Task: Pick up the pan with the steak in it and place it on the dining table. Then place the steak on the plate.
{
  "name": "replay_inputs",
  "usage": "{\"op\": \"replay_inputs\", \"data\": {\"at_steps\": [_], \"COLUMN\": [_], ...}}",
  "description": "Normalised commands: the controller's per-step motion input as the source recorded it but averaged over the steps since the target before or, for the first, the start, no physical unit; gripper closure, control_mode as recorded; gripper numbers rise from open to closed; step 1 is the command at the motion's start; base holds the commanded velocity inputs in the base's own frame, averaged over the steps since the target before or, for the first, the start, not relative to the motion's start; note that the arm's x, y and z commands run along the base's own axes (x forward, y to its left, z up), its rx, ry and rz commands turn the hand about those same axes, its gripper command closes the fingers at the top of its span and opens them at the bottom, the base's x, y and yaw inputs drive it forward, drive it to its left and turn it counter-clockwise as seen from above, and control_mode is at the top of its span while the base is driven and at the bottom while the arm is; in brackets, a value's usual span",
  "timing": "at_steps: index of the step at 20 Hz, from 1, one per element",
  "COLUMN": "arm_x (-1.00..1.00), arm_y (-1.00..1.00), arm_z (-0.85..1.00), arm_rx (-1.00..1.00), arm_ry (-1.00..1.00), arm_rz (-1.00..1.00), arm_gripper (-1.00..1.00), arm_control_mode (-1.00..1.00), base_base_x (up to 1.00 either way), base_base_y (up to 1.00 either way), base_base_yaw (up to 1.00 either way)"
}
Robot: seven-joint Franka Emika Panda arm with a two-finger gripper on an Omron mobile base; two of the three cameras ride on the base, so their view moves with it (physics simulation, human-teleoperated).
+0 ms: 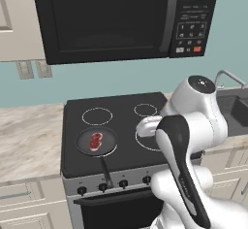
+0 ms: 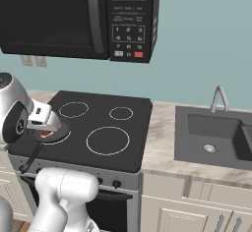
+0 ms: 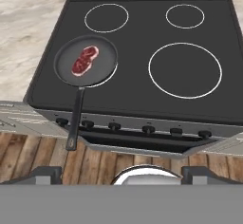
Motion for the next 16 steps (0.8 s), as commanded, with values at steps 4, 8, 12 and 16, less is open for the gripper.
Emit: {"op": "replay_inputs", "data": {"at_steps": [4,8,12,16], "arm_x": [0.0,0.0,0.0,0.0], "arm_y": [0.53,0.48,0.42,0.24], "arm_z": [-0.13,-0.2,-0.26,-0.1], "arm_rx": [0.07,0.09,0.08,0.08], "arm_ry": [0.02,0.03,0.02,0.0], "arm_rz": [0.04,0.04,0.03,0.03], "arm_gripper": [-1.0,-1.0,-1.0,-1.0], "arm_control_mode": [-1.0,-1.0,-1.0,-1.0], "base_base_x": [0.0,0.0,0.0,0.0], "base_base_y": [0.0,0.0,0.0,0.0], "base_base_yaw": [0.0,0.0,0.0,0.0]}}
